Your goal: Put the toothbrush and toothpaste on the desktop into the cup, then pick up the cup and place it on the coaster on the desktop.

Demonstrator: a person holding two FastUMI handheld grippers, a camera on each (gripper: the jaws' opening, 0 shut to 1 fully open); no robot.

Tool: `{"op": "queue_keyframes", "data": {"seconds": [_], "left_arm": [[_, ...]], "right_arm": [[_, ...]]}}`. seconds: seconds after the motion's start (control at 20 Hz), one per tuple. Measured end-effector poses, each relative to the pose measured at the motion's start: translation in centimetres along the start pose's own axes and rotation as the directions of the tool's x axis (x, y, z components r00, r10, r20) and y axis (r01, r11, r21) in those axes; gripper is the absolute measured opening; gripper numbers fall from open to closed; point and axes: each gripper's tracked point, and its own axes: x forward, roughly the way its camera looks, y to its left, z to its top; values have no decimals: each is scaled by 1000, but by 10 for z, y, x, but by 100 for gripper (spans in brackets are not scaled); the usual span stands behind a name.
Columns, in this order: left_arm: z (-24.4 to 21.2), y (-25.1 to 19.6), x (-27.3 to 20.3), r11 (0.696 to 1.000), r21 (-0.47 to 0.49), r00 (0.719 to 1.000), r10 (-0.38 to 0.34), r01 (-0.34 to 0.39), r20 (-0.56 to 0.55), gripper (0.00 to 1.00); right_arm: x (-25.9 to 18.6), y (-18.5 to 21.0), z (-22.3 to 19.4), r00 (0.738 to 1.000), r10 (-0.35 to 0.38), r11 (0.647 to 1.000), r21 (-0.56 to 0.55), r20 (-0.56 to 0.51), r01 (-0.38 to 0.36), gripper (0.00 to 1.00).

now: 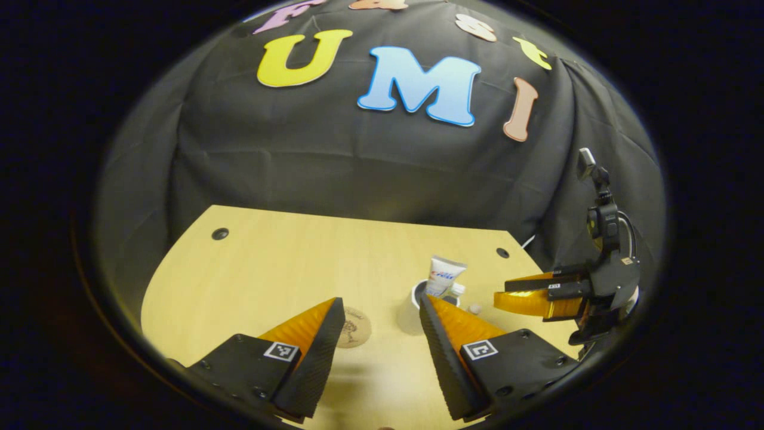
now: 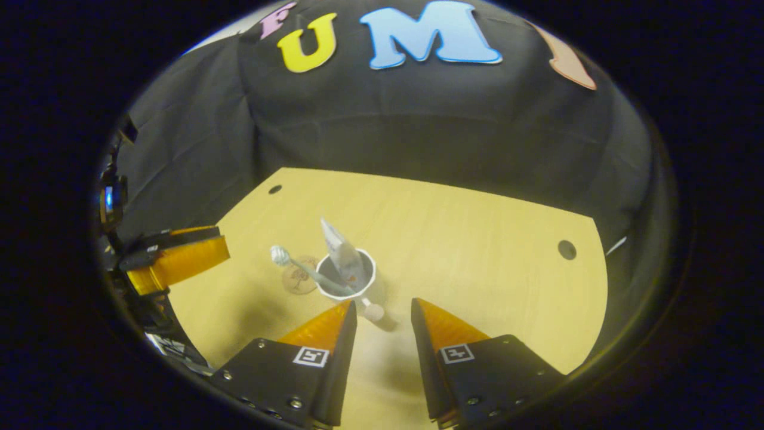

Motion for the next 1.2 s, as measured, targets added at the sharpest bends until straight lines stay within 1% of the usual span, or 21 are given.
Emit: {"op": "queue_keyframes", "data": {"seconds": [0.15,0.25,0.4,0.45,0.55,0.6,0.95,1.15,1.2], "left_arm": [[-4,26,-14,999,-25,999,44,-44,0,84],[-8,43,-24,996,-40,997,75,-75,-3,84],[-13,67,-38,991,-61,993,120,-121,-8,84],[-16,74,-42,988,-69,991,134,-135,-10,84],[-22,89,-48,983,-87,987,161,-161,-15,86],[-25,96,-51,980,-95,985,174,-175,-19,84],[-40,128,-70,958,-142,969,245,-247,-36,84],[-50,134,-75,949,-163,963,266,-270,-50,84],[-51,135,-78,947,-169,962,268,-273,-53,84]], "right_arm": [[16,9,-9,996,33,993,-110,-85,-42,53],[24,9,-17,990,38,984,-170,-139,-62,53],[36,14,-22,975,56,968,-228,-214,-105,52],[44,14,-25,971,53,963,-246,-232,-111,51],[55,15,-30,963,48,954,-274,-264,-123,52],[60,15,-32,959,48,951,-282,-280,-129,51],[83,5,-52,930,33,942,-300,-366,-151,51],[95,5,-51,930,40,946,-285,-366,-153,51],[97,2,-52,931,35,947,-285,-362,-146,47]]}}
